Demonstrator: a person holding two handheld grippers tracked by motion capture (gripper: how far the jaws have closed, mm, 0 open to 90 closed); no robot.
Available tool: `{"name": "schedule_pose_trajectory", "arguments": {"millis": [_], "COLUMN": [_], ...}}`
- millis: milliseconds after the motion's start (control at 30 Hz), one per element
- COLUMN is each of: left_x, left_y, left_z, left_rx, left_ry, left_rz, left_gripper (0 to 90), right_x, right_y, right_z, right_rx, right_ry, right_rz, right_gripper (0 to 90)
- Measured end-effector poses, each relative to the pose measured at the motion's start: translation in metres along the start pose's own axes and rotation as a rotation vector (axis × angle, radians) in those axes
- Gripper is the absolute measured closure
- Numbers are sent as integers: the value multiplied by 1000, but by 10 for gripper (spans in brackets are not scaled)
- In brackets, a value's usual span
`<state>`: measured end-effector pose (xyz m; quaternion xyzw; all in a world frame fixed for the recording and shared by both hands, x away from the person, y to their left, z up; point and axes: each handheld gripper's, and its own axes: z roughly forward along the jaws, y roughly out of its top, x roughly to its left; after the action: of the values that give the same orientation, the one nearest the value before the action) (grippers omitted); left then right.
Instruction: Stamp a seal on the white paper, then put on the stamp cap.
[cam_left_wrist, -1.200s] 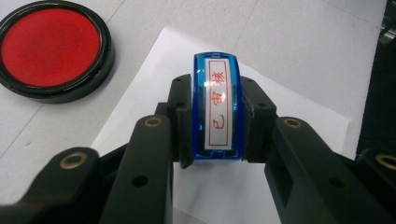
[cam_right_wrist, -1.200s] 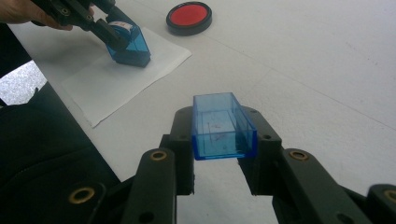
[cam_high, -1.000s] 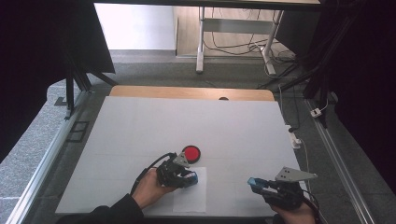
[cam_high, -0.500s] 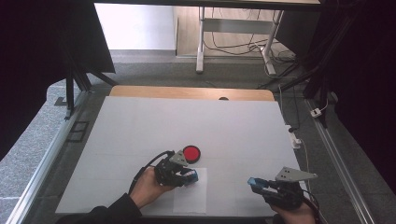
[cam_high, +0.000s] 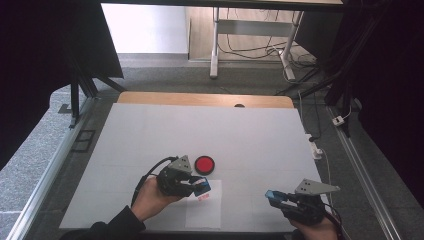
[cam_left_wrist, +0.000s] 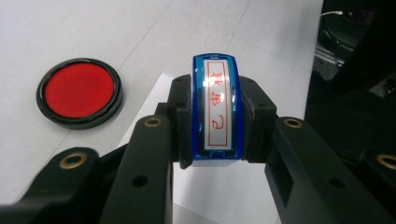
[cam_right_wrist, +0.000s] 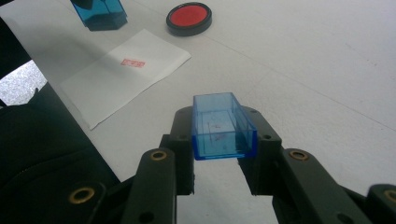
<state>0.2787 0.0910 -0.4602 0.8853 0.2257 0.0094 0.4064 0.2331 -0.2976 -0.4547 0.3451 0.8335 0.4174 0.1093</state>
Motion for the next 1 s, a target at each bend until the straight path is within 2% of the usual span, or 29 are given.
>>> {"name": "schedule_pose_trajectory", "arguments": {"millis": [633,800,1000], "left_x": [-2,-1,-1], "left_y": [-1,-2,0], "left_z": [-37,-41,-42], "left_rx": [-146,-153,-156], "left_ry": [-52,-47,-50], "left_rz": [-32,-37,-24], "left_gripper": [697,697,697], "right_x": [0,0,0], "right_y": [0,0,0], "right_z": [0,0,-1], "right_rx": [-3,0,-15], "right_ry": [0,-3,1], "right_rz": [6,5,7], "right_gripper": [688,688,689]}}
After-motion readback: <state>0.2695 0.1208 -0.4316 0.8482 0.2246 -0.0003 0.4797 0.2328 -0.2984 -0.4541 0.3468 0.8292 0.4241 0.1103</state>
